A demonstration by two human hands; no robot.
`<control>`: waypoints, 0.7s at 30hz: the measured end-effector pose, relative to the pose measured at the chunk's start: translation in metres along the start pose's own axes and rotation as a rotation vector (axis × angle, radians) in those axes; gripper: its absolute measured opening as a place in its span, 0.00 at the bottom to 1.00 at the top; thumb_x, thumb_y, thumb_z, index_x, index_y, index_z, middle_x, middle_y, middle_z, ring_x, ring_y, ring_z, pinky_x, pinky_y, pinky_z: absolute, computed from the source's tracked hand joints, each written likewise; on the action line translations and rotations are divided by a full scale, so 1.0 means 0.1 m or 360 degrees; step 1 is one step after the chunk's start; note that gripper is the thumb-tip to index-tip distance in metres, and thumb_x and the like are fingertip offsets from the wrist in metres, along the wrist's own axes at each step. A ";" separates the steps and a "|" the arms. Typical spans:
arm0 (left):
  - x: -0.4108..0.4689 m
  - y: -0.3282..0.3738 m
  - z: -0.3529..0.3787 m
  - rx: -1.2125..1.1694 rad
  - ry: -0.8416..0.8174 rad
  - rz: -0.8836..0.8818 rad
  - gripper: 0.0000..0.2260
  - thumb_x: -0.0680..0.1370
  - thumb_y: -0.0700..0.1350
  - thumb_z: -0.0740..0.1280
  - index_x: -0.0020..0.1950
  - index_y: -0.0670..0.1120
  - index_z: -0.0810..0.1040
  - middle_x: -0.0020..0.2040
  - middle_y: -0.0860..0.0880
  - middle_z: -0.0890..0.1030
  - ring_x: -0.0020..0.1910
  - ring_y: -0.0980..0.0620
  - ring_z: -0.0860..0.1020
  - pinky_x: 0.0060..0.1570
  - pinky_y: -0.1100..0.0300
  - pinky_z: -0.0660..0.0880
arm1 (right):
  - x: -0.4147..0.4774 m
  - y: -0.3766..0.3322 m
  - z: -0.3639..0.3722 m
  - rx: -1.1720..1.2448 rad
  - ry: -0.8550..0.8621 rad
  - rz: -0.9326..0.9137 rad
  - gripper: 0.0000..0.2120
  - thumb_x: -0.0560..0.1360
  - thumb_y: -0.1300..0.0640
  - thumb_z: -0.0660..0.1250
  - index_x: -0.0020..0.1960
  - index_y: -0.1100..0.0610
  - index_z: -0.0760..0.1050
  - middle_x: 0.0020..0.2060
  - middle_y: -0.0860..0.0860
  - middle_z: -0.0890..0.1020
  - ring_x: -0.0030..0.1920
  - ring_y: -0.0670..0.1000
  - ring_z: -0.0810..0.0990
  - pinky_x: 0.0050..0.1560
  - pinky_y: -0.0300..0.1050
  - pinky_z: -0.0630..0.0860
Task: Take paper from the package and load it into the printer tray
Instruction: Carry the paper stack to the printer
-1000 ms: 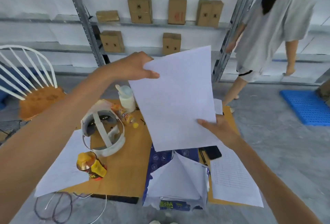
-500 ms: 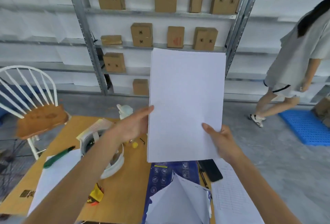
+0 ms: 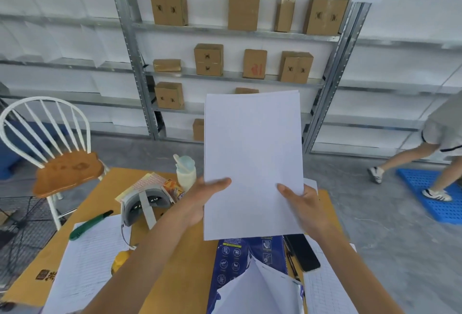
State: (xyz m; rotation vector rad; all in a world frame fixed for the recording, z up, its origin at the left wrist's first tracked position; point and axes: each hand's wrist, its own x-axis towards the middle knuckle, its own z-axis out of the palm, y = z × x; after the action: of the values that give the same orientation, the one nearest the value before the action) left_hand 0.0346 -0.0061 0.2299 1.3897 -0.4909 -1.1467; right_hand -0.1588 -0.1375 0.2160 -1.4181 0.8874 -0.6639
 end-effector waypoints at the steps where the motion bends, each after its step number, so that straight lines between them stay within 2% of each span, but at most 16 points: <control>1: -0.03 -0.01 -0.03 0.0017 0.0041 0.0031 0.11 0.75 0.41 0.68 0.57 0.45 0.78 0.53 0.46 0.83 0.51 0.47 0.81 0.52 0.52 0.77 | 0.02 0.00 0.05 -0.0012 -0.0026 0.0006 0.07 0.74 0.53 0.67 0.50 0.53 0.78 0.45 0.49 0.84 0.37 0.43 0.82 0.28 0.31 0.75; 3: -0.09 -0.03 -0.09 0.0131 0.0197 0.0119 0.14 0.76 0.42 0.68 0.61 0.44 0.76 0.56 0.46 0.82 0.55 0.47 0.80 0.58 0.50 0.76 | 0.06 0.00 0.15 -0.0014 -0.0080 0.0001 0.03 0.74 0.53 0.67 0.47 0.51 0.78 0.43 0.48 0.84 0.37 0.43 0.82 0.29 0.32 0.76; 5: -0.16 -0.03 -0.15 0.0283 0.0339 0.0216 0.15 0.76 0.44 0.67 0.62 0.45 0.75 0.58 0.47 0.81 0.54 0.49 0.80 0.59 0.50 0.76 | 0.10 0.02 0.25 -0.0009 -0.0139 -0.0010 0.06 0.74 0.54 0.68 0.49 0.53 0.79 0.43 0.49 0.84 0.38 0.45 0.83 0.30 0.32 0.76; 8: -0.33 0.01 -0.25 0.0320 0.0453 0.0358 0.07 0.77 0.43 0.66 0.55 0.49 0.78 0.51 0.51 0.83 0.42 0.60 0.82 0.42 0.64 0.78 | 0.17 0.00 0.42 -0.0003 -0.0252 -0.0028 0.14 0.72 0.54 0.70 0.56 0.58 0.77 0.47 0.54 0.84 0.42 0.52 0.84 0.33 0.38 0.79; 10: -0.53 0.02 -0.30 0.0314 0.0586 0.0425 0.05 0.77 0.42 0.66 0.48 0.53 0.78 0.45 0.56 0.83 0.37 0.63 0.82 0.35 0.69 0.78 | 0.21 -0.05 0.54 -0.0030 -0.0382 -0.0032 0.15 0.72 0.54 0.70 0.55 0.59 0.78 0.46 0.55 0.84 0.42 0.53 0.84 0.37 0.43 0.80; 11: -0.64 0.02 -0.33 0.0306 0.0668 0.0449 0.05 0.77 0.43 0.66 0.47 0.53 0.78 0.44 0.56 0.83 0.37 0.62 0.82 0.37 0.67 0.79 | 0.23 -0.08 0.61 -0.0050 -0.0460 -0.0039 0.13 0.71 0.53 0.70 0.53 0.58 0.79 0.44 0.54 0.85 0.40 0.52 0.84 0.37 0.43 0.80; 14: -1.02 -0.04 -0.38 0.0263 0.0950 0.0481 0.04 0.76 0.44 0.67 0.49 0.51 0.79 0.48 0.50 0.84 0.45 0.52 0.83 0.49 0.54 0.80 | 0.18 -0.19 0.84 -0.0050 -0.0727 -0.0053 0.09 0.71 0.53 0.71 0.49 0.56 0.79 0.39 0.50 0.85 0.35 0.48 0.84 0.31 0.38 0.79; 16: -1.32 -0.13 -0.40 0.0183 0.1117 0.0523 0.04 0.76 0.45 0.67 0.50 0.51 0.79 0.46 0.51 0.84 0.43 0.53 0.82 0.45 0.56 0.80 | 0.10 -0.22 1.03 -0.0037 -0.0916 -0.0069 0.09 0.72 0.55 0.71 0.49 0.58 0.80 0.36 0.48 0.86 0.35 0.47 0.84 0.33 0.40 0.80; 19: -1.85 -0.31 -0.41 0.0075 0.1396 0.0559 0.07 0.74 0.46 0.70 0.51 0.49 0.80 0.49 0.48 0.85 0.45 0.50 0.83 0.47 0.52 0.80 | -0.14 -0.23 1.35 -0.0062 -0.1246 -0.0136 0.11 0.73 0.56 0.69 0.54 0.57 0.79 0.45 0.51 0.85 0.44 0.49 0.85 0.41 0.44 0.81; 21: -2.24 -0.45 -0.42 0.0033 0.1588 0.0565 0.10 0.74 0.46 0.70 0.52 0.44 0.81 0.50 0.45 0.85 0.47 0.46 0.83 0.50 0.48 0.80 | -0.39 -0.23 1.59 -0.0051 -0.1464 -0.0176 0.09 0.74 0.56 0.68 0.54 0.53 0.78 0.47 0.50 0.84 0.44 0.46 0.84 0.39 0.39 0.80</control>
State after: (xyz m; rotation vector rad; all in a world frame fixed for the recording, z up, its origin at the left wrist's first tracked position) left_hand -0.0400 0.2128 0.2565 1.6119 -0.0119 -0.0862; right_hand -0.0444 -0.0200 0.2340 -1.5810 0.0917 -0.0260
